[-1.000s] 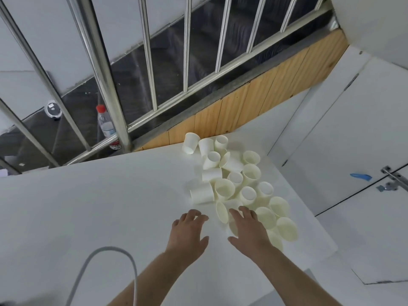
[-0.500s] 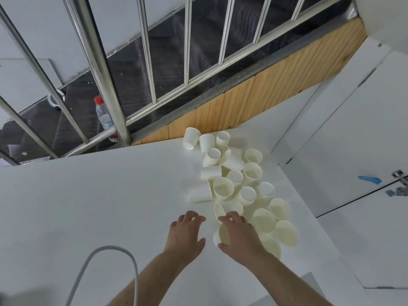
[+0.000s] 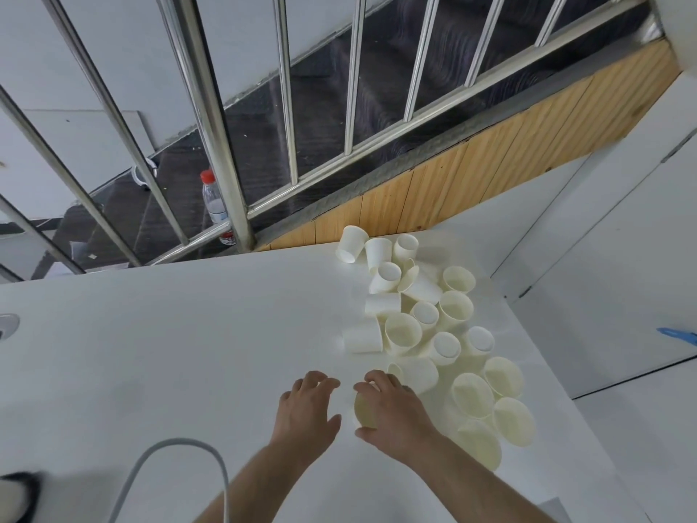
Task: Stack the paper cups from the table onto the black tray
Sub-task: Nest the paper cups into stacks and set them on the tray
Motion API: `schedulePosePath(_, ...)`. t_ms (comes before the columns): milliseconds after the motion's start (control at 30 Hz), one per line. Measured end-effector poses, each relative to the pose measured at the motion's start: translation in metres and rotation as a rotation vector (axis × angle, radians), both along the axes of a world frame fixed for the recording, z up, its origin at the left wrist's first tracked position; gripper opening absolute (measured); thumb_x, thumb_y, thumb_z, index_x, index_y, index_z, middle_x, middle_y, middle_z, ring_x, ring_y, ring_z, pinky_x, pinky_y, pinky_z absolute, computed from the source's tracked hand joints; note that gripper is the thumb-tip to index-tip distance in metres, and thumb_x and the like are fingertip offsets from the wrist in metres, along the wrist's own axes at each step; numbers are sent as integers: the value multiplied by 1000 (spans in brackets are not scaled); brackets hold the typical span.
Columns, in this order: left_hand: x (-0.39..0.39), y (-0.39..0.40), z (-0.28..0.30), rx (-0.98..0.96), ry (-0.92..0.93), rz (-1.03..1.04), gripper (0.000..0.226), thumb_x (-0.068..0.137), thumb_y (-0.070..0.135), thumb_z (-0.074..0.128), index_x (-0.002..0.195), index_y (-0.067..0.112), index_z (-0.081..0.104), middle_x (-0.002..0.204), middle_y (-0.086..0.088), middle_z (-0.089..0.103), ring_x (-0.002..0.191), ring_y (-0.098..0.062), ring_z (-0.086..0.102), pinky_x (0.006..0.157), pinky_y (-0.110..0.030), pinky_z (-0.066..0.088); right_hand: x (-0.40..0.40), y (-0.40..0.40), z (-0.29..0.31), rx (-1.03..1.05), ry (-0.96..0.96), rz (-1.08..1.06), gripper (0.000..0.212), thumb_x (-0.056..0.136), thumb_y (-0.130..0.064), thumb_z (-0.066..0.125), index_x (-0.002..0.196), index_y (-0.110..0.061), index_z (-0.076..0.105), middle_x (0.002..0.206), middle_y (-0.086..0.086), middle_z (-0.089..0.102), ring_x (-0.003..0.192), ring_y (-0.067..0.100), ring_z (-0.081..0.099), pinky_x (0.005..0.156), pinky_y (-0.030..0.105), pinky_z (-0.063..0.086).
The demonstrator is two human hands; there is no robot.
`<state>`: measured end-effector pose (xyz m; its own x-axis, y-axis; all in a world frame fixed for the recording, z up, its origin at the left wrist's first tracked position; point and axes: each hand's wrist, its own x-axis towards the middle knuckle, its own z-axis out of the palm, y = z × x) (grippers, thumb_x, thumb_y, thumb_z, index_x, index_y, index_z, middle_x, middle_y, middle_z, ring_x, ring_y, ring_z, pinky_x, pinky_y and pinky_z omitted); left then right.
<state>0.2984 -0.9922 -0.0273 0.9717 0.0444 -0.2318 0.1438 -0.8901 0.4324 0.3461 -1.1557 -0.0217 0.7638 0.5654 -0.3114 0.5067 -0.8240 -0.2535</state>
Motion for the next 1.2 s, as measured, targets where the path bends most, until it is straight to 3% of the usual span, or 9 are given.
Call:
schedulePosePath(133, 5, 2, -2, -11, -6, 9, 52, 90, 36, 56, 139, 32, 39, 142, 11, 37, 128, -11, 41, 105, -28, 35, 4, -6, -1, 91, -10, -104, 65, 89, -58, 54, 144, -26, 39, 147, -9, 31, 135, 13, 33, 104, 31, 39)
schedulePosePath(333, 15, -13, 0, -80, -62, -44, 54, 91, 45, 52, 141, 30, 38, 141, 12, 38, 126, -10, 41, 103, -27, 37, 27, -36, 7, 28, -126, -362, 41, 97, -43, 46, 133, -23, 46, 135, -5, 41, 121, 15, 48, 85, 28, 49)
schedulePosePath(533, 20, -38, -2, -96, -33, -181, 82, 78, 64, 60, 145, 30, 27, 145, 12, 29, 131, -11, 33, 103, -28, 37, 40, -35, 1, -58, -37, -396, 38, 96, -42, 51, 128, -21, 46, 132, -2, 39, 110, 19, 59, 82, 31, 50)
schedulePosePath(767, 26, -52, -6, -23, 42, -261, 83, 79, 47, 67, 147, 28, 22, 148, 8, 25, 133, -16, 31, 103, -31, 38, 44, -35, -6, -33, -37, -395, 26, 96, -30, 53, 119, -18, 49, 126, -1, 41, 97, 23, 63, 75, 31, 49)
schedulePosePath(900, 26, -52, -7, 6, 29, -247, 74, 83, 36, 61, 146, 26, 24, 145, 7, 28, 130, -17, 34, 99, -31, 41, 45, -37, -8, 1, -43, -406, 20, 94, -14, 47, 114, -15, 52, 124, -1, 43, 89, 24, 63, 64, 28, 38)
schedulePosePath(1033, 29, -42, -6, 10, 5, -161, 73, 83, 34, 59, 146, 26, 23, 145, 8, 29, 131, -16, 34, 98, -29, 42, 47, -39, -6, 71, -57, -433, 29, 92, -9, 44, 118, -16, 55, 125, -3, 45, 90, 22, 63, 66, 28, 44)
schedulePosePath(1200, 29, -28, -2, 13, 2, -60, 72, 84, 34, 59, 146, 27, 23, 145, 8, 28, 132, -16, 33, 98, -29, 43, 48, -39, -4, 191, 10, -492, 42, 90, -5, 42, 130, -16, 54, 128, -2, 51, 108, 18, 59, 85, 28, 49)
